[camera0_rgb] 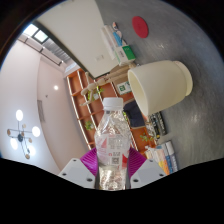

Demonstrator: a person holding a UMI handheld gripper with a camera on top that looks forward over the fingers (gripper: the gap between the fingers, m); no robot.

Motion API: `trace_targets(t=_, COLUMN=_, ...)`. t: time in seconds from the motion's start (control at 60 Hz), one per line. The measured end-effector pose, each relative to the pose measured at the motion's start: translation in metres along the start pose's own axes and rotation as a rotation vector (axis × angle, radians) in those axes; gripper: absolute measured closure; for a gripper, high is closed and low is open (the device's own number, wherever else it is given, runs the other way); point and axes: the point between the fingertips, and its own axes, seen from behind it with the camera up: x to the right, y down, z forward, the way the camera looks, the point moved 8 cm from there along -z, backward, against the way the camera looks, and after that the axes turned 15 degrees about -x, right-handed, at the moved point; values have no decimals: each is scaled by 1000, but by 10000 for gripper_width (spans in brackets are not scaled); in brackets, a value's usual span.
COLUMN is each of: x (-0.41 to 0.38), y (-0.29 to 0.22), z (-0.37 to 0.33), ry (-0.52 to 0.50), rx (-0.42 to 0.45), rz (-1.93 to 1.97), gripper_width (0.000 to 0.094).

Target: Pour water

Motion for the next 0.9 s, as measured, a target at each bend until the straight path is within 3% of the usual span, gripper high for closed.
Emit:
trace_targets(t=0.167, x=0, y=-17, z=3, ry=-119, rx=37, rz=256, gripper_width=556)
trace_targets(t=0.55, x=-5, y=-6, z=1, ry=-47, rx=-10, rz=152, gripper_width=554)
trace_targets(t=0.75, x=-38, y=3, z=11, ry=249, rx=-88, rz=-594, gripper_width=553)
trace_targets(t=0.9, x=-81, y=-27, z=12, ry=470, rx=-8, rz=-1150, gripper_width=554)
